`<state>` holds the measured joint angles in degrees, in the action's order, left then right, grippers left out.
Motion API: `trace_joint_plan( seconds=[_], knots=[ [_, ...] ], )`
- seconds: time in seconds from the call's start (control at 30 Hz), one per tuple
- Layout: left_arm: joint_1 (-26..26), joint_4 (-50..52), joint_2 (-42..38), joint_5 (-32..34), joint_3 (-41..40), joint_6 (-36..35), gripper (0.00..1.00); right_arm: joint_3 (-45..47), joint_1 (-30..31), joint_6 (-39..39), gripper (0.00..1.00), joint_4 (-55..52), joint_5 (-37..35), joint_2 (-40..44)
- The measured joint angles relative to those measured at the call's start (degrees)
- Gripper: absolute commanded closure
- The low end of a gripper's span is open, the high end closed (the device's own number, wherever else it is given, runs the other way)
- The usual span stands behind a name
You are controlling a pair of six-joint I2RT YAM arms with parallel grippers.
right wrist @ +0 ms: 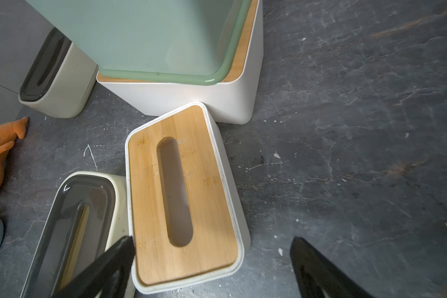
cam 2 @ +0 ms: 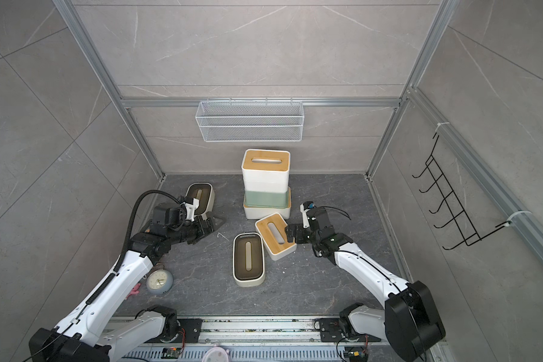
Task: Stack the tissue boxes
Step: Pick up the tissue box from the center of the board.
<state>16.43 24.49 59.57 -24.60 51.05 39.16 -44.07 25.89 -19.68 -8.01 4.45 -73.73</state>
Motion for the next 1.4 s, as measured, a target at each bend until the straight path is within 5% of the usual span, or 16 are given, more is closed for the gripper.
trace_joint_plan(
  seconds=[0.67, 1.0, 1.4],
  knots=[
    [0.0, -2.3, 0.1, -2.8, -2.0, 0.0, 0.03, 0.0, 2.7, 0.0, 0.2, 8.1, -3.0, -14.0],
    [0.0, -2.3, 0.9, -3.0, -2.0, 0.1, 0.03, -0.2, 3.9, 0.1, 0.23, 8.3, -3.9, -17.4],
    [0.0, -2.3, 1.2, -3.0, -2.0, 0.1, 0.04, -0.8, 5.1, 0.8, 0.38, 8.0, -5.4, -17.8]
  ],
)
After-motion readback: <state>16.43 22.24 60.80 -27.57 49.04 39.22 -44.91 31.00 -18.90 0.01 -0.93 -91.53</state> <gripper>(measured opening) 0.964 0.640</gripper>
